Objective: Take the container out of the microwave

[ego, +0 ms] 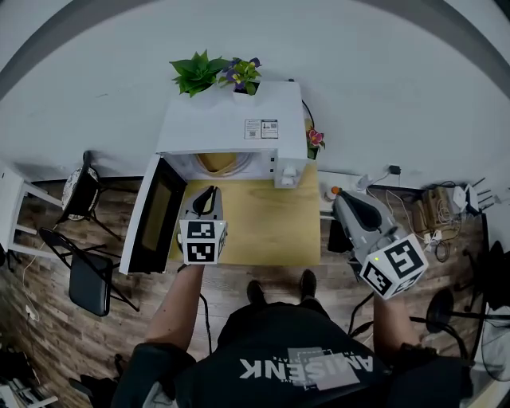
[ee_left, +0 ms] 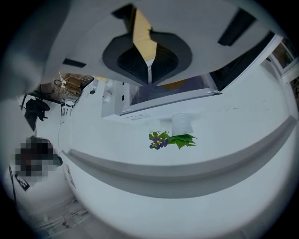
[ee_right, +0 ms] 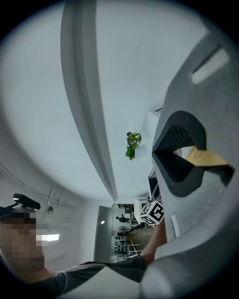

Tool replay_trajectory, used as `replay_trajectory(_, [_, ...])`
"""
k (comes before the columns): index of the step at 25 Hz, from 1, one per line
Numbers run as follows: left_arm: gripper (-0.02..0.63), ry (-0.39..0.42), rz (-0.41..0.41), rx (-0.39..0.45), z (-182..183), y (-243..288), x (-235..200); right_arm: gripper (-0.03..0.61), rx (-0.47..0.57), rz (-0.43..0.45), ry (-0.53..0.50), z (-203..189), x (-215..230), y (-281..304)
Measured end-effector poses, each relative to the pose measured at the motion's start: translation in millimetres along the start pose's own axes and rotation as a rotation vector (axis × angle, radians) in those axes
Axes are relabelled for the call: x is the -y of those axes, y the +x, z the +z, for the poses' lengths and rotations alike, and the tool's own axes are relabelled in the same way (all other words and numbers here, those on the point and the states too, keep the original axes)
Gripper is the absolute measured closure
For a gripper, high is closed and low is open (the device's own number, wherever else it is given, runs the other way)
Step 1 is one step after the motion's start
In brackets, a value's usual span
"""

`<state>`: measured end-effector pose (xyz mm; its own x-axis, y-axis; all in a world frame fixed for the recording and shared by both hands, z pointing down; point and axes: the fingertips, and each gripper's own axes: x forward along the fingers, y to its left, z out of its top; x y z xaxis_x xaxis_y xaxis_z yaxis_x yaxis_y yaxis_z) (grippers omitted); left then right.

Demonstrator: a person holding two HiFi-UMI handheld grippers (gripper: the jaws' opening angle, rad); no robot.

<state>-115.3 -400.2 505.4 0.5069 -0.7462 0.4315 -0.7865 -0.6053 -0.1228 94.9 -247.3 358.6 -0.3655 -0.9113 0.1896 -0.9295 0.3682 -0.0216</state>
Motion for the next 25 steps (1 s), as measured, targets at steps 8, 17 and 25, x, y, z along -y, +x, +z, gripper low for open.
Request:
replay_trajectory(8, [0.548,0.098,-0.018,-0.082,-18,48,-2,0.572,-0.02,-0.034,-0.007,-3,35,-10])
replay_trajectory(17, [0.476,0.208,0.005,-0.224,-42,116,-5,0.572,-0.078,-0.123,0.007,-23,67,-27])
replay_trajectory(25, [0.476,0.395,0.008,-0.337,-61,160,-19,0.572,-0.072,-0.169,-0.018,-23,72,-43])
